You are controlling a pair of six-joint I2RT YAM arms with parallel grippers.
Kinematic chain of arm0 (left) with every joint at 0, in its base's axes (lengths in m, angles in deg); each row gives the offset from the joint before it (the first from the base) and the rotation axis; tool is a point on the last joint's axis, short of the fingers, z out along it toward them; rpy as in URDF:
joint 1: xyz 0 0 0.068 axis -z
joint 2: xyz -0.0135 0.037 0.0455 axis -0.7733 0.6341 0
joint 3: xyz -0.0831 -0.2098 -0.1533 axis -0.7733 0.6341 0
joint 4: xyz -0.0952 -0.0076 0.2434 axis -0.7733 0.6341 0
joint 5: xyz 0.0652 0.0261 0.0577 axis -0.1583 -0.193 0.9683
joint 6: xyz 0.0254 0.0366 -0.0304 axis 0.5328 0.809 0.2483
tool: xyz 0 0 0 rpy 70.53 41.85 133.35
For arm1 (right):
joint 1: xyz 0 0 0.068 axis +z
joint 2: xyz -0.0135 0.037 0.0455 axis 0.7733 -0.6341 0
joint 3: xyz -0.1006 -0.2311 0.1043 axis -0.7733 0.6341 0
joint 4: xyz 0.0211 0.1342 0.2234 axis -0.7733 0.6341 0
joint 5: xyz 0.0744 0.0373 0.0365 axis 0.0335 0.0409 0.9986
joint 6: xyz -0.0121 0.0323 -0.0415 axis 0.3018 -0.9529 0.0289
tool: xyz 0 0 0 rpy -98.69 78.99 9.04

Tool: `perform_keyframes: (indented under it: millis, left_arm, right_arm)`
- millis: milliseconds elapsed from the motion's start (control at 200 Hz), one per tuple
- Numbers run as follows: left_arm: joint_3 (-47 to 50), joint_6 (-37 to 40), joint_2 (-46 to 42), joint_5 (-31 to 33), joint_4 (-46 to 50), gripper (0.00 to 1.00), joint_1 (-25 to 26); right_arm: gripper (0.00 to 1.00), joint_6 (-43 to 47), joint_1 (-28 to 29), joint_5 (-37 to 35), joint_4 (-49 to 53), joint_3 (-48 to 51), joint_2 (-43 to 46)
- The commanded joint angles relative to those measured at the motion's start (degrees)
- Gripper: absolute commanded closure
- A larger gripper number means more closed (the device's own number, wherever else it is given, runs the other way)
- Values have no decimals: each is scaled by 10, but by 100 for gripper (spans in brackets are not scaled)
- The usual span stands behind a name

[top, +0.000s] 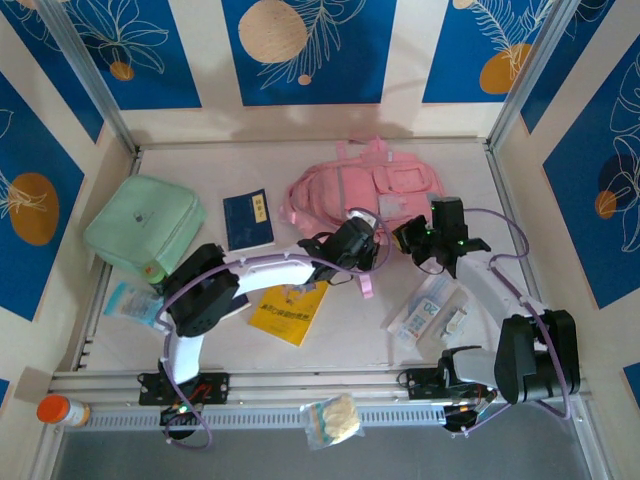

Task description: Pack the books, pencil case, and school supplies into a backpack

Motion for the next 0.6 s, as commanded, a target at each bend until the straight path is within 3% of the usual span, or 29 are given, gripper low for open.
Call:
perform_keyframes:
  millis: [0,195,430,535,595]
  left_arm:
    - [48,-5,-58,35,29,100,-24]
    - [79,1,-89,26,77,100,-41]
    - [46,1,-65,-50,99,100,-41]
    - [14,-6,-48,-43,115,100,-41]
    - [-1,-4,-41,-40,116,100,-41]
  right_arm:
    - [100,56,-39,61,11,-41,-10]
    - [100,133,-82,115,9,-98,-79]
    - [100,195,-109,163,30,-203,-199]
    - [84,193,-111,167,18,-194,-192]
    - [67,197,-110,159,39,-186,-177]
